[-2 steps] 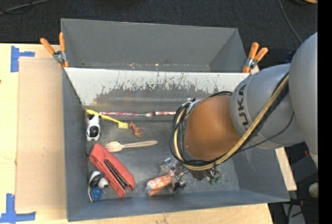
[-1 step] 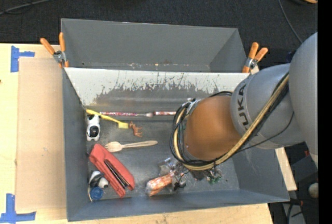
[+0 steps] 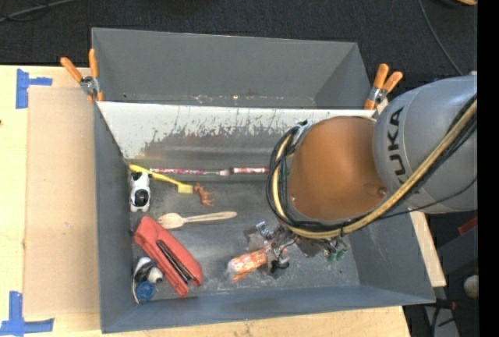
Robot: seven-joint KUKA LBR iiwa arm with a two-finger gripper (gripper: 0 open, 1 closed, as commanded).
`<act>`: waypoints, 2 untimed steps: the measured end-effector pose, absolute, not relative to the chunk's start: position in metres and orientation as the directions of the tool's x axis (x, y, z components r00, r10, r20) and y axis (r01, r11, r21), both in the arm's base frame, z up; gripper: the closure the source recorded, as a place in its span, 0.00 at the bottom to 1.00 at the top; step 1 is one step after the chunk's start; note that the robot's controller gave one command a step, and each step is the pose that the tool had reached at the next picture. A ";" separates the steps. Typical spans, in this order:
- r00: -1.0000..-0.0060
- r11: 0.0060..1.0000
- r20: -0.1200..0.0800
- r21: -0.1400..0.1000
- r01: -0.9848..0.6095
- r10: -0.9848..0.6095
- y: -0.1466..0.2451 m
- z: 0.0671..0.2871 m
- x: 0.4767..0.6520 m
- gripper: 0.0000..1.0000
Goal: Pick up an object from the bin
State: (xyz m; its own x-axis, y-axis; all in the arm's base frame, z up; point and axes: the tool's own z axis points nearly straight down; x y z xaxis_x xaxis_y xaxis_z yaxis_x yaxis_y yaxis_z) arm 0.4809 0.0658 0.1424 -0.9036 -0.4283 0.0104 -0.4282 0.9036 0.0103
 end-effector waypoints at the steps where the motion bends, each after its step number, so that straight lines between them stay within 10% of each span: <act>1: -0.910 0.911 0.014 0.011 -0.413 -0.413 0.067 0.218 0.492 1.00; 2: -0.835 0.835 0.002 0.007 -0.550 -0.550 0.056 0.185 0.504 1.00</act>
Offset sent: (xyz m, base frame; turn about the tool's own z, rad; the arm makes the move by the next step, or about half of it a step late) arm 0.0354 -0.0313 -0.0724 -0.4573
